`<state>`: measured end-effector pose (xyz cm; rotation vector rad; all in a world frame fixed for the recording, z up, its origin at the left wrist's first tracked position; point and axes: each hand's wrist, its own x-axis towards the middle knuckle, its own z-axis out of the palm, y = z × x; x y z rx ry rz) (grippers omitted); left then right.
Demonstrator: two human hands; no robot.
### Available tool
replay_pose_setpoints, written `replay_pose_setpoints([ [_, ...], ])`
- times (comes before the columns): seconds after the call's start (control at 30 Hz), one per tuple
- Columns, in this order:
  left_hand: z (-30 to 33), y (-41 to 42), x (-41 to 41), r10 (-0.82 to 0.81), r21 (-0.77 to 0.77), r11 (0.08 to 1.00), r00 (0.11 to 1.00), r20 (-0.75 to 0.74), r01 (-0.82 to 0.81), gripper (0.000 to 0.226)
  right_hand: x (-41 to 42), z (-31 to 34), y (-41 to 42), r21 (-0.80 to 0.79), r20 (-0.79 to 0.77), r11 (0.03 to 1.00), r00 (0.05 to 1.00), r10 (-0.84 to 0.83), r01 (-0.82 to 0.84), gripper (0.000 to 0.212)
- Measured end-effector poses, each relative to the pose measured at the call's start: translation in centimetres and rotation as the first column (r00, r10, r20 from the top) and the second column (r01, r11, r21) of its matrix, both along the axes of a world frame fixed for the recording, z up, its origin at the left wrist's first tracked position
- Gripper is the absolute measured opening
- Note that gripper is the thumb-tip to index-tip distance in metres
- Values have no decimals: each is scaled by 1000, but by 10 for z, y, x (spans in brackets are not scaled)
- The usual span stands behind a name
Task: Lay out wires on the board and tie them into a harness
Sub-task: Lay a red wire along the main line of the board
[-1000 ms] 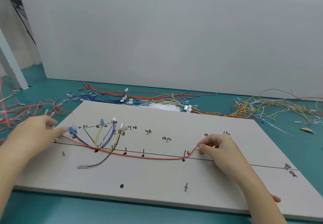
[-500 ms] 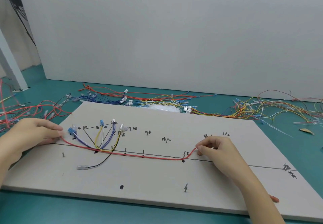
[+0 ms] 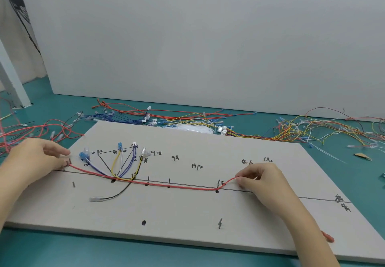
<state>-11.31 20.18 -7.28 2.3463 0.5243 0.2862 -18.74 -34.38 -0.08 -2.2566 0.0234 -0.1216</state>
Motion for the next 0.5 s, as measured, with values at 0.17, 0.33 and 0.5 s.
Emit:
replay_pose_setpoints([
  [0.17, 32, -44, -23, -129, 160, 982, 973, 190, 98, 64, 0, 4, -4, -65, 8, 998, 1000, 6, -5, 20],
  [0.33, 76, -152, -62, -418, 360, 886, 838, 351, 291, 46, 1, 3, -5, -89, 0, 996, 1000, -21, 21, 20],
  [0.5, 80, -245, -87, -694, 388, 712, 673, 257, 586, 16, 1, 1, -3, -125, -9, 991, 999, -41, 39, 21],
])
